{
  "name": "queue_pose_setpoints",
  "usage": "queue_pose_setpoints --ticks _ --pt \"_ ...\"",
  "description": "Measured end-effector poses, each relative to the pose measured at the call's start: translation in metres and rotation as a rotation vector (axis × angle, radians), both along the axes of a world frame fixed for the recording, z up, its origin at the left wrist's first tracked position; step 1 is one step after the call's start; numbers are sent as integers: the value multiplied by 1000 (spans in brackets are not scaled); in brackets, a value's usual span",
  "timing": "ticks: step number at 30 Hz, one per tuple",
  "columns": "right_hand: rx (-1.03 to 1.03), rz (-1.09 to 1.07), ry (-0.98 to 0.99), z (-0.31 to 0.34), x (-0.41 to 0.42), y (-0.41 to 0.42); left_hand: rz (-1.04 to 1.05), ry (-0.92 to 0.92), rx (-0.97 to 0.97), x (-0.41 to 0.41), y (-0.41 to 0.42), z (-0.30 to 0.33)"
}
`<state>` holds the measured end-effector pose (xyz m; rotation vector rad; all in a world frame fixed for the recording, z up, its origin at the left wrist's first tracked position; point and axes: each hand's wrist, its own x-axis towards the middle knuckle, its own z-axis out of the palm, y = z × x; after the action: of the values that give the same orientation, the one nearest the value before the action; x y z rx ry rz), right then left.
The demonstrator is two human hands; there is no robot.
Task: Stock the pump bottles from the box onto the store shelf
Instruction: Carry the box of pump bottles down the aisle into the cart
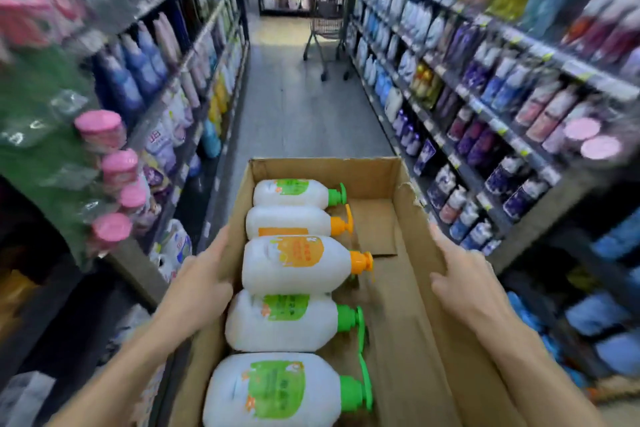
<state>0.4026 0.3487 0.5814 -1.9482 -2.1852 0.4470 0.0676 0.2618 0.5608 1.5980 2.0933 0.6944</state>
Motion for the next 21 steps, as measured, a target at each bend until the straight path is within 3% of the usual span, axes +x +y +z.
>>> queue_pose_setpoints --ticks 11,21 --pt "64 45 20 124 -19 220 -16 58 1 -26 247 96" --pt "157 43 17 144 -49 490 -62 168 7 -64 523 134"
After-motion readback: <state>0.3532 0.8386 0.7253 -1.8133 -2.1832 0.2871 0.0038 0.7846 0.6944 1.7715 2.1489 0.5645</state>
